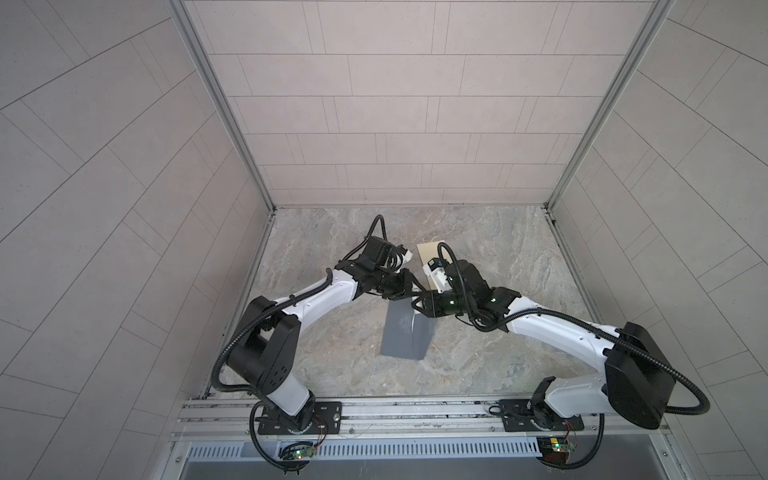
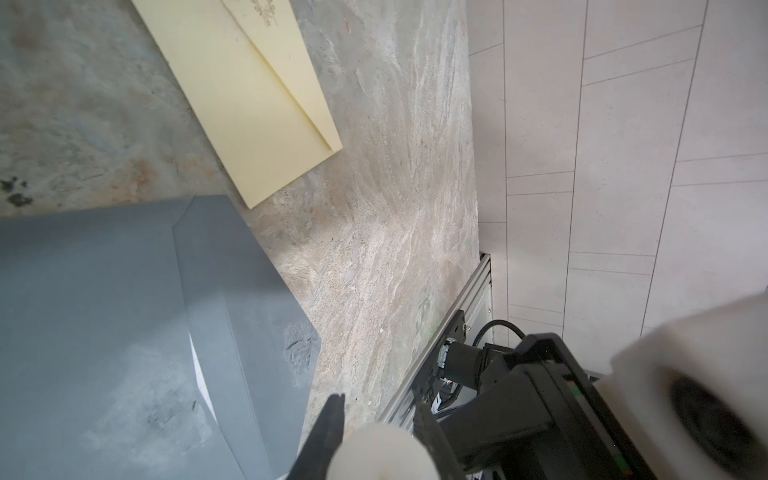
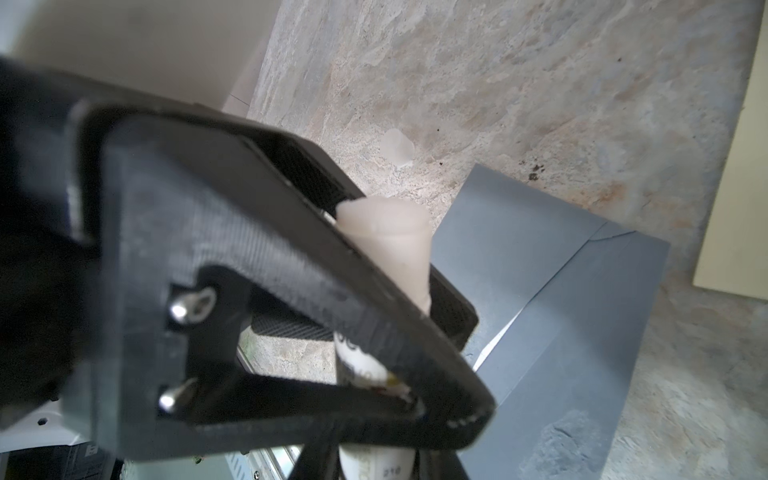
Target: Place the letter into the envelope and seal it
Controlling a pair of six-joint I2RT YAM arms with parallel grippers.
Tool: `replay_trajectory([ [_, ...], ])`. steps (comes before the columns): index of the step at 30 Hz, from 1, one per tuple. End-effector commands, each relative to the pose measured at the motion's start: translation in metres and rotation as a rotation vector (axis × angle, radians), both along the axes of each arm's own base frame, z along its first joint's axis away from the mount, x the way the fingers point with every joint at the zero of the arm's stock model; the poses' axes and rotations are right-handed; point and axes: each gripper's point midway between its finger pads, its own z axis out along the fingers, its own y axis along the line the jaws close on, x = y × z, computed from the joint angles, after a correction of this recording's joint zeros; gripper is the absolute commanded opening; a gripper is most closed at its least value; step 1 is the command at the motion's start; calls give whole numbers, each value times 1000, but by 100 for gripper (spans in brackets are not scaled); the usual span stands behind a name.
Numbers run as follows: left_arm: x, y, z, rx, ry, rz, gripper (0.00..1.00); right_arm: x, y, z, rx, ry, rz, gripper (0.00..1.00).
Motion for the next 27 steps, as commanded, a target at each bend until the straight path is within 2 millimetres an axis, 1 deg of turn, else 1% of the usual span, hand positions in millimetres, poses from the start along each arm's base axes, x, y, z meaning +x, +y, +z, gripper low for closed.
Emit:
replay_trajectory([
  [1,-6,-3,14,-22,-21,-17,18,11,1,14,10,-51,-4,12],
  [2,-3,-1,15,-16,-24,-1,17,13,-1,15,12,-49,-10,18],
  [4,7,5,17,-1,-30,59,15,14,-6,19,29,-39,-20,41],
  [5,12,7,20,-3,-34,85,14,15,-7,22,45,-38,-21,49],
  [6,18,11,24,-4,-46,117,12,16,-9,28,69,-43,-25,55],
  [8,29,17,36,-35,-46,195,10,18,-12,38,124,-51,-33,59],
  [11,44,24,61,-88,-75,291,0,29,-18,60,240,-86,-86,61],
  [14,57,29,88,-164,-103,383,0,36,-17,83,359,-123,-118,62],
  [16,64,32,98,-202,-99,440,0,40,-14,98,419,-143,-119,61],
  [18,69,35,104,-236,-84,495,0,43,-9,111,472,-157,-115,60],
  [21,75,33,115,-320,-65,537,0,48,-9,123,502,-183,-126,60],
  [23,77,32,123,-362,-56,548,0,51,-9,127,506,-197,-136,59],
  [27,78,29,127,-397,-39,547,0,57,-5,130,509,-198,-135,56],
])
